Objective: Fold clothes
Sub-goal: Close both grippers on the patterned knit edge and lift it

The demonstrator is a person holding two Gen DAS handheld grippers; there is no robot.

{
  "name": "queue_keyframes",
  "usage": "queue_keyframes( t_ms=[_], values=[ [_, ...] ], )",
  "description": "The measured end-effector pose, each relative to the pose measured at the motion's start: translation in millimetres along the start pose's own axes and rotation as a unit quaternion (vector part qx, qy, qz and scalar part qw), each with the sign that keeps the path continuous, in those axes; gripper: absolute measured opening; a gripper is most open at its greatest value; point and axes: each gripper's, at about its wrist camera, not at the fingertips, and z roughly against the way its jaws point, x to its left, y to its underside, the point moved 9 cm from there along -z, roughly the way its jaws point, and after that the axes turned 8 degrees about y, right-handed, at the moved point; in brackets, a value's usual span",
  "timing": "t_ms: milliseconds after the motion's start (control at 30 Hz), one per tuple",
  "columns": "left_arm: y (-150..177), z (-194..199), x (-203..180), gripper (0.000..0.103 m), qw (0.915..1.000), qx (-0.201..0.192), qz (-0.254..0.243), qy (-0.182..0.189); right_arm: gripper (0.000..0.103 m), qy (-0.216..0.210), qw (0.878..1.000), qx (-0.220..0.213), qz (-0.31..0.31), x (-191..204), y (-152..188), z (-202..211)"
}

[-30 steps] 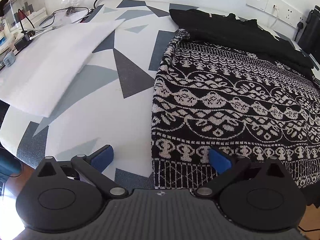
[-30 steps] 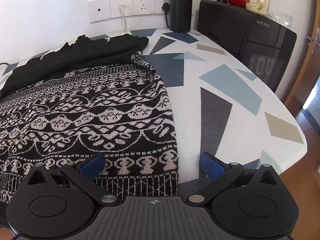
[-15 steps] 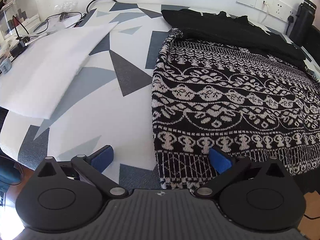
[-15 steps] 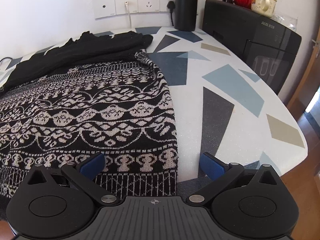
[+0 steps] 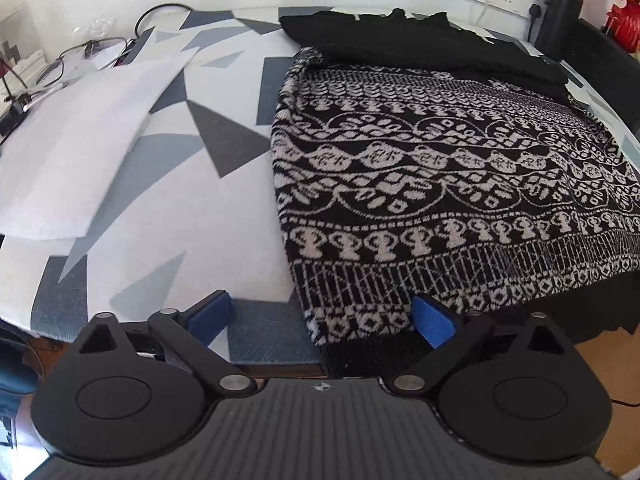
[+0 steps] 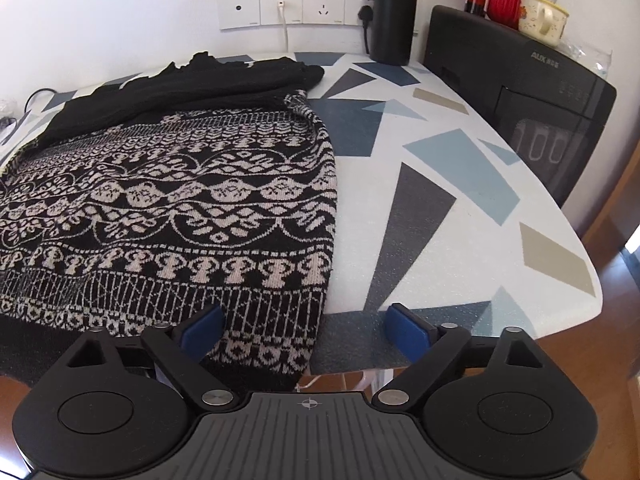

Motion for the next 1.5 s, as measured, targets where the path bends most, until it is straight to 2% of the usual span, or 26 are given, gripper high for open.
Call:
queue_keyframes(
  t_ms=[67,133,167,200,233,300,333,533,667,1067,1133,1367,1500],
  values=[
    [-6,-2,-4,0.085,1.0000,-0.004,-0.003,0.004,0.073,-0.002,1.000,-0.004,0.002,3,-4,1],
    [-11,-4,-8,0.071,0.9999,-0.008,-0.006,0.009,0.058,-0.009,1.000,-0.005,0.013,10,-8,4],
    [-14,-4,-11,0.066,0.9998,-0.010,-0.008,0.014,0.040,-0.026,0.999,0.002,0.018,16,-9,5],
    [-16,-4,-14,0.053,0.9997,-0.012,-0.011,0.020,0.038,-0.026,1.000,0.005,0.016,18,-10,4],
    [-18,-5,-17,0.037,0.9994,-0.014,-0.015,0.027,0.037,-0.025,1.000,0.007,0.015,20,-12,4],
    [-20,-6,-23,0.019,0.9989,-0.017,-0.018,0.040,0.031,-0.031,0.999,0.010,0.007,23,-15,3],
    [-20,-7,-24,0.017,0.9989,-0.019,-0.017,0.040,0.030,-0.035,0.999,0.012,-0.001,23,-15,2],
    [-18,-6,-19,0.013,0.9975,-0.030,0.020,0.060,0.025,-0.048,0.999,0.012,-0.010,21,-14,2],
    [-15,-3,-12,0.011,0.9961,-0.037,0.048,0.065,0.018,-0.064,0.997,0.015,-0.030,18,-14,2],
    [8,43,-19,0.011,0.9927,-0.064,0.065,0.079,0.012,-0.095,0.994,0.012,-0.056,1,1,28],
    [15,53,-22,0.011,0.9919,-0.068,0.070,0.081,0.004,-0.097,0.994,0.007,-0.054,-5,6,37],
    [45,76,-31,0.011,0.9890,-0.071,0.094,0.089,0.004,-0.112,0.991,0.004,-0.068,-33,33,64],
    [50,82,-39,0.011,0.9893,-0.073,0.092,0.086,0.004,-0.122,0.990,0.003,-0.078,-36,38,70]
  ],
)
